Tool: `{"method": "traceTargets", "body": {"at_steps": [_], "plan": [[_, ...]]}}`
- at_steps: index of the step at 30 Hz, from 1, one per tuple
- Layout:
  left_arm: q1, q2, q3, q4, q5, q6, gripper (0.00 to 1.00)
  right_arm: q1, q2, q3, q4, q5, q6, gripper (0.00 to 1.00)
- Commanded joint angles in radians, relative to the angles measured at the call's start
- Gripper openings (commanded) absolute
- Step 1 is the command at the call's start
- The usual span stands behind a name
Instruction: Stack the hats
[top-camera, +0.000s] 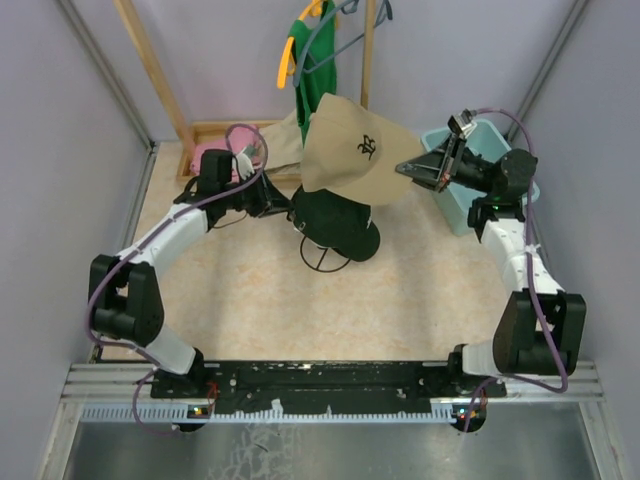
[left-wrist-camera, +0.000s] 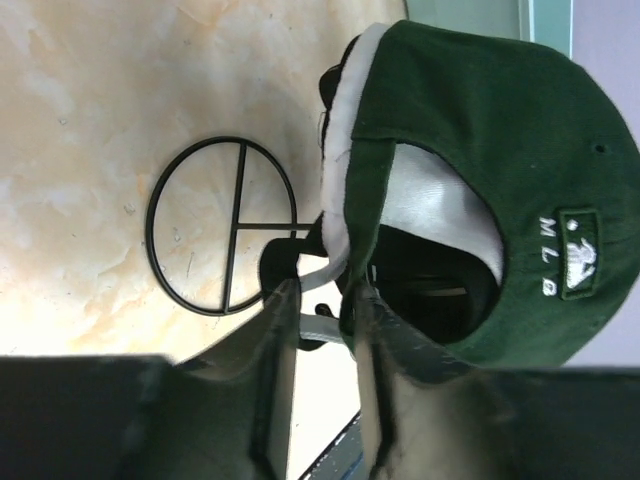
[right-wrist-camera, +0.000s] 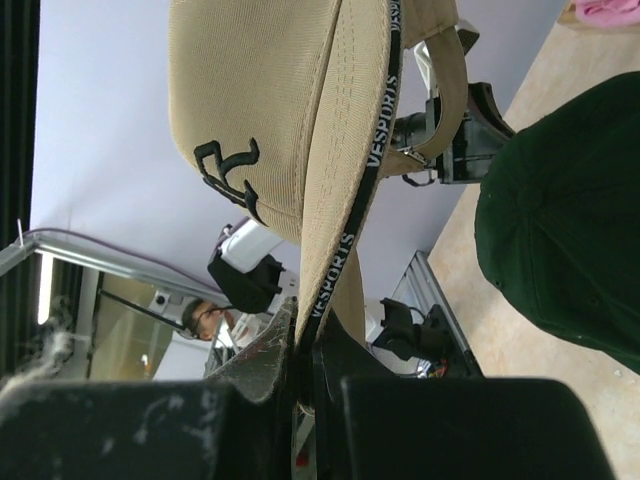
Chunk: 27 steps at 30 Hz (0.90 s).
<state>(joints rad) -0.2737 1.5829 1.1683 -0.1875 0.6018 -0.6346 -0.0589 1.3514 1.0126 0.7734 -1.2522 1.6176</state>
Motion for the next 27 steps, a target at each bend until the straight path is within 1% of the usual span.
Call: {"method": "traceTargets", "body": {"at_steps": [1,4,6,7,10,12,17,21,27], "plan": [[-0.006,0.032,0.034,-0.011,-0.005,0.044,0.25,0.029,0.024,0.007,0.1,-0.02,0.049,0.0],[-0.007,0.055,0.041,-0.016,0.004,0.069,0.21,0.053,0.053,0.002,0.123,-0.027,0.074,0.0],[-0.005,0.069,0.046,-0.014,0.015,0.082,0.2,0.065,0.084,-0.01,0.189,-0.025,0.125,0.0],[-0.004,0.076,0.045,-0.009,0.023,0.089,0.2,0.072,0.108,-0.019,0.265,-0.024,0.184,0.0],[0.0,0.099,0.04,0.009,0.05,0.098,0.2,0.097,0.203,-0.04,0.57,-0.005,0.414,0.0],[0.006,0.114,0.032,0.03,0.065,0.097,0.19,0.114,0.269,-0.054,0.726,0.014,0.534,0.0],[0.011,0.138,0.014,0.065,0.096,0.083,0.17,0.158,0.43,-0.043,0.943,0.064,0.691,0.0],[0.014,0.155,0.01,0.089,0.11,0.078,0.15,0.198,0.478,-0.006,0.91,0.068,0.674,0.0],[0.014,0.177,0.023,0.101,0.115,0.075,0.12,0.191,0.462,-0.051,0.776,0.018,0.59,0.0]]}}
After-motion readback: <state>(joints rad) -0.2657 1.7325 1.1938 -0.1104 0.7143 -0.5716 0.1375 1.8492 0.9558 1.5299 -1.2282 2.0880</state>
